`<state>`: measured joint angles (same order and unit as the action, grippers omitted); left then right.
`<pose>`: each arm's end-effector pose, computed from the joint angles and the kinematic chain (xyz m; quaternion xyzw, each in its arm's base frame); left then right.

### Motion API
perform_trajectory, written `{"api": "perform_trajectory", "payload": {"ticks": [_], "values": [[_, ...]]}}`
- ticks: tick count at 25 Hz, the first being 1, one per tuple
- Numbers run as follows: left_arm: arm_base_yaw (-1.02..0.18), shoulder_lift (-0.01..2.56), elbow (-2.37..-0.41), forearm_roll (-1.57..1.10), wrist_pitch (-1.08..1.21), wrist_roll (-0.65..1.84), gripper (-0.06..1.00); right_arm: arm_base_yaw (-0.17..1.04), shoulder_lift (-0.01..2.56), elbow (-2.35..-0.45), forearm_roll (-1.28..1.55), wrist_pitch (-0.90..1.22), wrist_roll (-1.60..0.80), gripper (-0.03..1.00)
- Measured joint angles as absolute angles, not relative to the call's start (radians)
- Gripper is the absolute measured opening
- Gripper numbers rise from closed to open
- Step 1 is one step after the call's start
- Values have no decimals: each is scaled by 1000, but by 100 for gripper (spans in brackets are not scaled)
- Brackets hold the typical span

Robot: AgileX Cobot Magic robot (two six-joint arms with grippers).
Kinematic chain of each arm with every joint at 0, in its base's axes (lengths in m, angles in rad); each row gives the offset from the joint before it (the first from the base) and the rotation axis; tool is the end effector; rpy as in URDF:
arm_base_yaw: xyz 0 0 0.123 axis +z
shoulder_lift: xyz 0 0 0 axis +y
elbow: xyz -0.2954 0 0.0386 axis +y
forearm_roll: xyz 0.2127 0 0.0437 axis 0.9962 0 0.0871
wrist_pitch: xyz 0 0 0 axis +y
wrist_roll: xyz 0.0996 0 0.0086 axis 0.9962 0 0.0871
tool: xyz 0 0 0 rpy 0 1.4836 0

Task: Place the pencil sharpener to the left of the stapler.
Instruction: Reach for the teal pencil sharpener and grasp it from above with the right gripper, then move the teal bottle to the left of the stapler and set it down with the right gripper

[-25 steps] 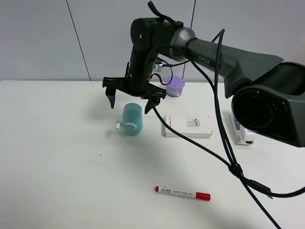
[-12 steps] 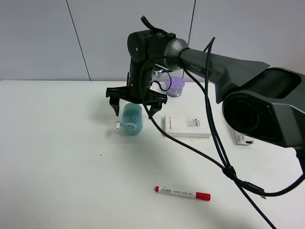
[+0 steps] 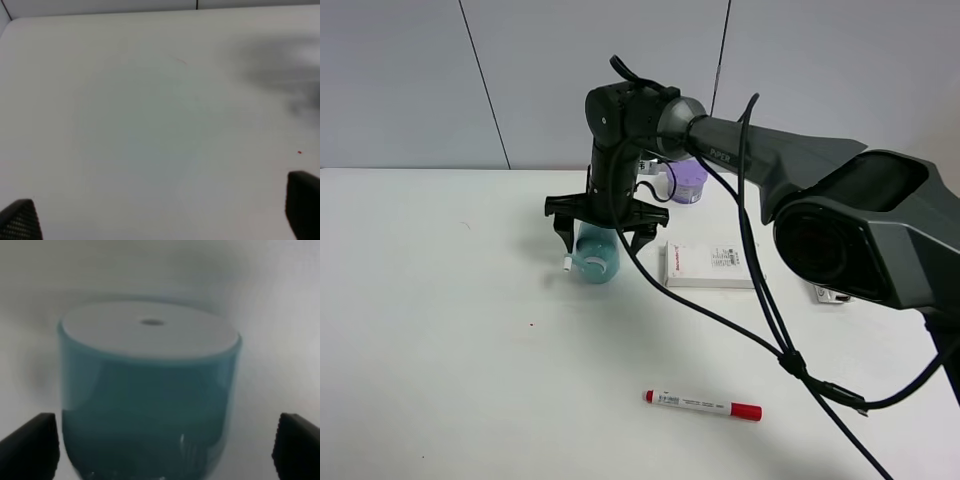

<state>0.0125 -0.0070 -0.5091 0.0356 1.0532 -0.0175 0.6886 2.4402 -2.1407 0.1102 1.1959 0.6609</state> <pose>-0.0423 0.0026 0.2590 -0.0135 0.8468 0.0165 0.5315 0.3664 0.3148 0.1650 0.0022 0.9953 0.0918 0.0304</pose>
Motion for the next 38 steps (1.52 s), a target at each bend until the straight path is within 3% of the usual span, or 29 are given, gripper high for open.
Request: {"api": "perform_trajectory", "payload": {"ticks": [3,6,19,38], "values": [[12,-7,-509,36,1053,-18,99,689,2452,-2141,112,1196,661,78],[12,-7,-509,36,1053,-18,99,689,2454,-2141,110,1191,661,64],[12,-7,-509,36,1053,-18,99,687,2438,-2141,73,1213,519,64],[12,-7,-509,36,1053,-18,99,640,2151,-2072,66,1221,463,64]]}}
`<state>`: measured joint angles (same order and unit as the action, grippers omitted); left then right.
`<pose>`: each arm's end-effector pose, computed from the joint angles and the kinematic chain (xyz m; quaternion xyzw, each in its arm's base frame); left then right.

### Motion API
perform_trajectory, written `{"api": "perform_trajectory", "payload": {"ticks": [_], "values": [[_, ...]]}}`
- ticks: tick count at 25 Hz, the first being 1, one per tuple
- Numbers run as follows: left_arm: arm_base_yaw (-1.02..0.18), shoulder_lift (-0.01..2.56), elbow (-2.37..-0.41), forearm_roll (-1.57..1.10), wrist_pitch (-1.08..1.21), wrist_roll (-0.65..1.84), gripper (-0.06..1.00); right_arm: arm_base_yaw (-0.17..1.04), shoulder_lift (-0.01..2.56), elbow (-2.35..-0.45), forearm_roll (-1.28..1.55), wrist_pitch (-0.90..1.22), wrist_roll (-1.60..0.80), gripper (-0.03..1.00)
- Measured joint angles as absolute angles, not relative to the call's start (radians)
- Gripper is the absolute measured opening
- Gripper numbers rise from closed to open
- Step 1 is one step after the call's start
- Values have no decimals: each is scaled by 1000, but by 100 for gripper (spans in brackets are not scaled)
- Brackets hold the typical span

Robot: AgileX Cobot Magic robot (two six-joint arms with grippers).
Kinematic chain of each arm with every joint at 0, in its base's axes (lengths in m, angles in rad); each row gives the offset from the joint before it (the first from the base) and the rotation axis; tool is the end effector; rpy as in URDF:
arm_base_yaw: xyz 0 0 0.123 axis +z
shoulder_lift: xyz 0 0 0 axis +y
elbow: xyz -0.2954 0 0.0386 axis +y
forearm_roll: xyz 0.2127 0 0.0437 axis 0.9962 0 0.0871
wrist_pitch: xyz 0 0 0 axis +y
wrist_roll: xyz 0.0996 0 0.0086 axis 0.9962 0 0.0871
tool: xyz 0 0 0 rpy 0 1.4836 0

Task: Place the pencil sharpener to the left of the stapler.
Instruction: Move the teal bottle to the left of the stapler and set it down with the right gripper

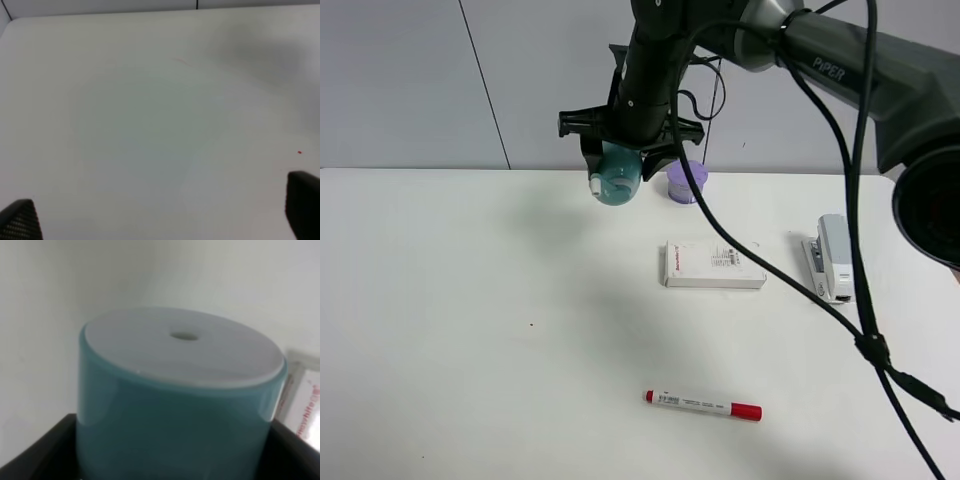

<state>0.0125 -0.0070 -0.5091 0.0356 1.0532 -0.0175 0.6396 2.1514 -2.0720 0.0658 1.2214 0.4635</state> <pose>-0.0423 0.0026 0.2590 -0.0135 0.8468 0.0165 0.5315 0.3531 0.2704 0.2820 -0.0809 0.9802 0.1207 0.1342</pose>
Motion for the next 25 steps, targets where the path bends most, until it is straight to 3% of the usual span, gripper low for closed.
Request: {"api": "perform_trajectory", "payload": {"ticks": [11,25], "values": [[12,-7,-509,36,1053,-18,99,480,1897,-1633,29,1223,422,64],[12,-7,-509,36,1053,-18,99,329,1735,-1291,-38,1204,360,64]]}}
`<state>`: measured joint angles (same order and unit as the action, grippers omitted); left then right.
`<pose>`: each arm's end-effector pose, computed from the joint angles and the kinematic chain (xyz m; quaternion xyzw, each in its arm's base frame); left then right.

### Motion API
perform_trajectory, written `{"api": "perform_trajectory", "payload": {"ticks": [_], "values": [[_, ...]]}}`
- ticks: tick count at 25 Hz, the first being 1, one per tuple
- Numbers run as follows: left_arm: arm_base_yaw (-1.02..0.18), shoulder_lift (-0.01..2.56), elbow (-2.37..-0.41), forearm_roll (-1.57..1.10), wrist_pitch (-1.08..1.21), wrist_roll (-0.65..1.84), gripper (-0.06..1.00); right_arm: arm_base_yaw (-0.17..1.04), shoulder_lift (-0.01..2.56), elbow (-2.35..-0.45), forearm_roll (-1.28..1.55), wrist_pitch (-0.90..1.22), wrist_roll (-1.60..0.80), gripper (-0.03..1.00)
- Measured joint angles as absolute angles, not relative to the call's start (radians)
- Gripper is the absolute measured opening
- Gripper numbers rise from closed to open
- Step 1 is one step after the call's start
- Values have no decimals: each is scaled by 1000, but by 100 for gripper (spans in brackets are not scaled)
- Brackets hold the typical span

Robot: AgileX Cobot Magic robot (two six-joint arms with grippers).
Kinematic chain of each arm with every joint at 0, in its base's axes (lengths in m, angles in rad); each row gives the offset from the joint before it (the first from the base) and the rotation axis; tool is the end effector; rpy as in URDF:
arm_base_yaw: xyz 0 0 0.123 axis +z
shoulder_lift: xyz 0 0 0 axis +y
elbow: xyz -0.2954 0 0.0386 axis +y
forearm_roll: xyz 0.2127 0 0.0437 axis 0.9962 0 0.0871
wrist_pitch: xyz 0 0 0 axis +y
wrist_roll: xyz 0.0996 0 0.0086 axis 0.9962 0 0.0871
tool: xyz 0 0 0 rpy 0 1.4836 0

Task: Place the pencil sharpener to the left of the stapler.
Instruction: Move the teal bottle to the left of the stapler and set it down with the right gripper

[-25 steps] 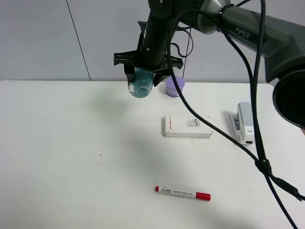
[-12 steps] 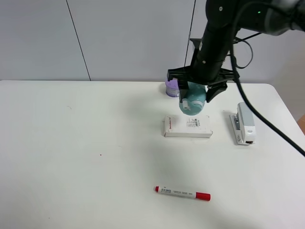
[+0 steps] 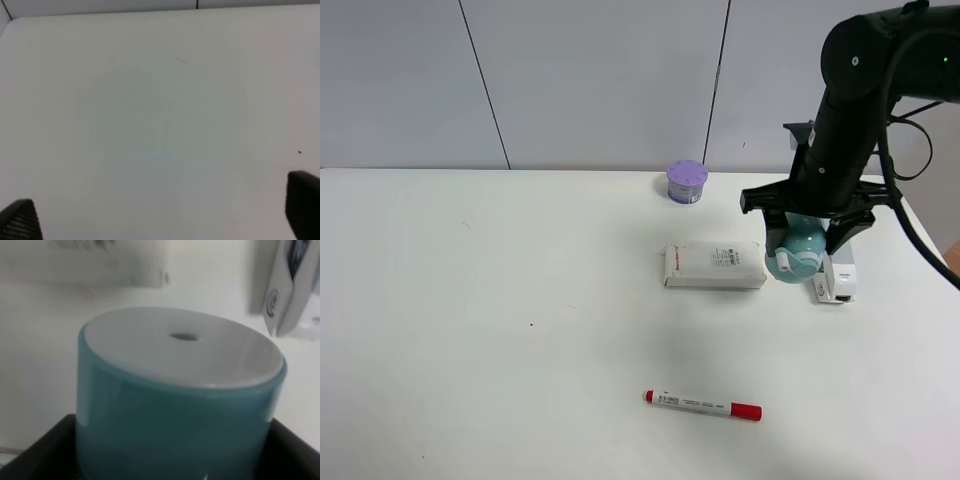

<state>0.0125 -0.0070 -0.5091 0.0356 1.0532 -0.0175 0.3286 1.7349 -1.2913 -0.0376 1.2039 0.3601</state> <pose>-0.0423 0.0026 0.2590 -0.0135 0.8468 0.0165 0.5315 0.2834 0.0929 0.2564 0.0091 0.9998 -0.0148 0.0109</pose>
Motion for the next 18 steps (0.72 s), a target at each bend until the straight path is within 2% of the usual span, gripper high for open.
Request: {"api": "perform_trajectory", "payload": {"ticks": [7,18], "values": [[12,-7,-509,36,1053,-18,99,266,1735,-1194,-37,1067,308,64],[12,-7,-509,36,1053,-18,99,206,1736,-1193,-45,954,308,64]]}}
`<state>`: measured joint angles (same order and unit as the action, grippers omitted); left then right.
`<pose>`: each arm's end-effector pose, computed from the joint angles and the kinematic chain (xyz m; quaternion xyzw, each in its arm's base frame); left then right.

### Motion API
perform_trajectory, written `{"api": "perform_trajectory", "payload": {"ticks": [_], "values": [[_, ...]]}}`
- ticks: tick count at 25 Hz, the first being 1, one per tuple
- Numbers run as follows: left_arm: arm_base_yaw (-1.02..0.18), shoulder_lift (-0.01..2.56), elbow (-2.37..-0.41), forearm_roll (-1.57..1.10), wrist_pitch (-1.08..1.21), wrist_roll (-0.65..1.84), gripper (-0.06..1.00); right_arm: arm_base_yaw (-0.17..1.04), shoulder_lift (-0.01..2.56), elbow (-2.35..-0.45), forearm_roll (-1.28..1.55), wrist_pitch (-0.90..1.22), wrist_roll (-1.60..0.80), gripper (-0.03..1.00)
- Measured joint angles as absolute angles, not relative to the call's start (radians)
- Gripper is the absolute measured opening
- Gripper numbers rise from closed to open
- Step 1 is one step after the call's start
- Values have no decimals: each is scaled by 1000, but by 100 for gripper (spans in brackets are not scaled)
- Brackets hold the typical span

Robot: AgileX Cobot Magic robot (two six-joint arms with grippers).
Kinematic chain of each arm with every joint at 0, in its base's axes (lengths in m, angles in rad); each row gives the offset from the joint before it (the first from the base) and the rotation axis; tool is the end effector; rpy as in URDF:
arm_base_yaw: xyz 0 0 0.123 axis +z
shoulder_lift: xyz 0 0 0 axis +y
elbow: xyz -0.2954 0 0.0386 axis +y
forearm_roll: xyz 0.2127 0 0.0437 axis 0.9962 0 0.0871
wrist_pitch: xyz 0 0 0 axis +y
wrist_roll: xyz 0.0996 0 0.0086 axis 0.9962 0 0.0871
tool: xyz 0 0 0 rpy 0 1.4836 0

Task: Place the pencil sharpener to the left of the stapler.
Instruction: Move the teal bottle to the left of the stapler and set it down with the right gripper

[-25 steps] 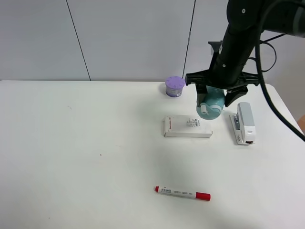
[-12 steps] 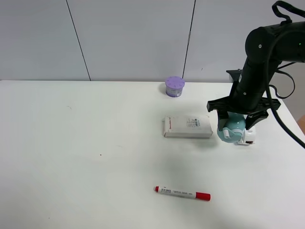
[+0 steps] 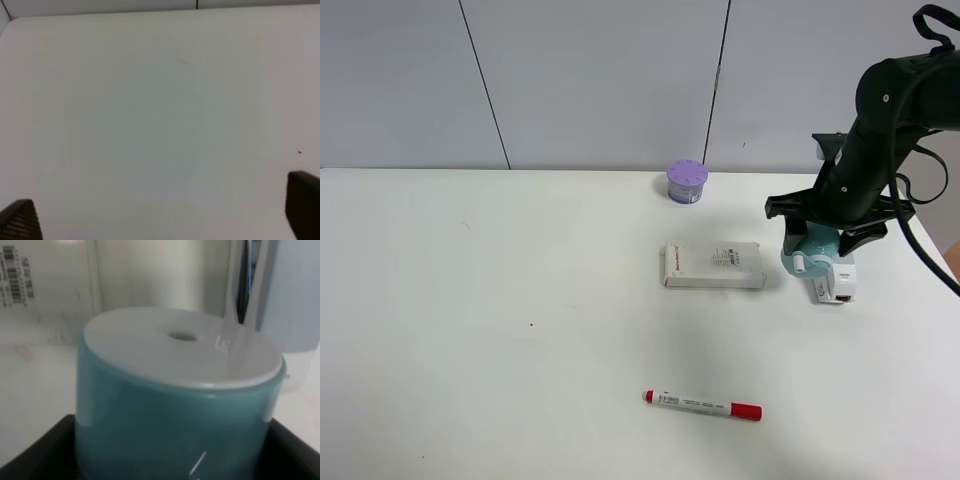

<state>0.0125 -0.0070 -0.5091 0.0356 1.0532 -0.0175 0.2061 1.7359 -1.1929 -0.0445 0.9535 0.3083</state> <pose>-0.0423 0.0026 0.2590 -0.0135 0.8468 0.0165 0.5315 0.3016 0.0593 0.2369 0.0395 0.9958 0.0020 0.0828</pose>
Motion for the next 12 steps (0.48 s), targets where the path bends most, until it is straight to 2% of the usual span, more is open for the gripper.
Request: {"api": "perform_trajectory", "payload": {"ticks": [12], "values": [[12,-7,-509,36,1053,-18,99,206,1823,-1192,0,875,311,64]]}}
